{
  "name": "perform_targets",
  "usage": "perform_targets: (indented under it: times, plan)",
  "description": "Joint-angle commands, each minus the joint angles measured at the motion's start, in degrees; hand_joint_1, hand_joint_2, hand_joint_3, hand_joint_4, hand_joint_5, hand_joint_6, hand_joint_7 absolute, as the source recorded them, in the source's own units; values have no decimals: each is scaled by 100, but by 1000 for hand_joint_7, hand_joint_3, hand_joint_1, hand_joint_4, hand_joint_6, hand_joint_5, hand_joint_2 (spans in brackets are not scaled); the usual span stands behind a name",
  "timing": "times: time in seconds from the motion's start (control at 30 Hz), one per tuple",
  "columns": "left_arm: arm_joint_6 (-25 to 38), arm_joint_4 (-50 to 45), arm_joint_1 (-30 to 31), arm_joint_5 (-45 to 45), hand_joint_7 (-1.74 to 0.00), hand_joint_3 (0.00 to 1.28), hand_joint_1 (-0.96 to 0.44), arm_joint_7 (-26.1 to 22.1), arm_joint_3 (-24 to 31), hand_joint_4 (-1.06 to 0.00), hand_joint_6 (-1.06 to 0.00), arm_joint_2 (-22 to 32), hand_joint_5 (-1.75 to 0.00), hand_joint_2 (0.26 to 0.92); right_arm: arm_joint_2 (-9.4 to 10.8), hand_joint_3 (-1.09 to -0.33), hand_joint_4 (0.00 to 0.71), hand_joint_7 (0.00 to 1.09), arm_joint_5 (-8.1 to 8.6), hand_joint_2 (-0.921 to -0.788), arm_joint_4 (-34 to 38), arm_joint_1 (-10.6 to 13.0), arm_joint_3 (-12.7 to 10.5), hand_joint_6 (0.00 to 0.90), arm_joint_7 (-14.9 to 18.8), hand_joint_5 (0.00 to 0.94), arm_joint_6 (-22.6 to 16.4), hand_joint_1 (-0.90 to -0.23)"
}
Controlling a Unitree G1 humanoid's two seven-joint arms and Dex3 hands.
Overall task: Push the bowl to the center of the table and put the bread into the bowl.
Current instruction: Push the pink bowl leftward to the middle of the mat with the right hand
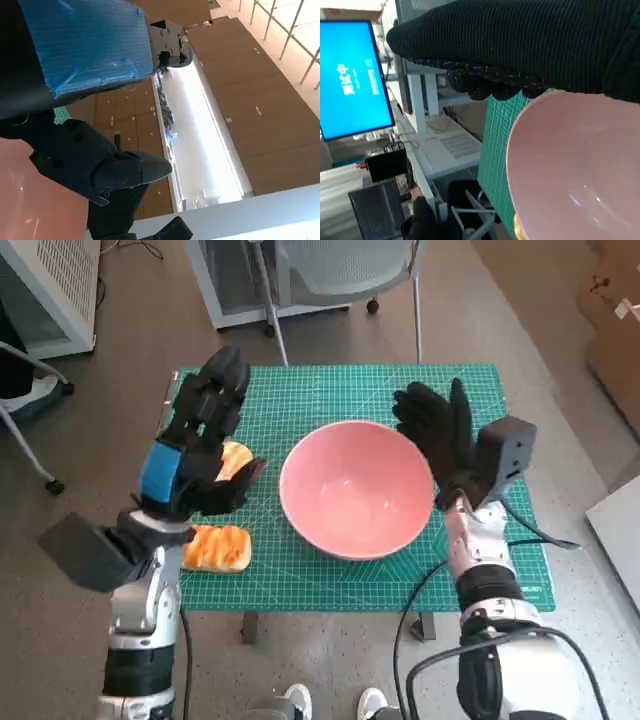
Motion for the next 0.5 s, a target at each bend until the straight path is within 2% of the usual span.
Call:
perform_targets:
  times: [0.03,0.3,0.5]
  plan:
    - [10,-155,134,46,-421,475,-457,72,48,-32,1,59,-12,722,75,-823,259,5,-54,-921,96,5,20,375,89,4,161,-579]
    - [-18,-180,161,64,-425,457,-459,141,46,-35,1,55,-12,730,-37,-803,267,9,-56,-921,79,-37,17,381,193,6,194,-591]
    - [-40,-166,150,84,-425,449,-460,187,37,-35,1,44,-11,735,-199,-808,259,8,-51,-921,19,-70,23,380,347,2,76,-585]
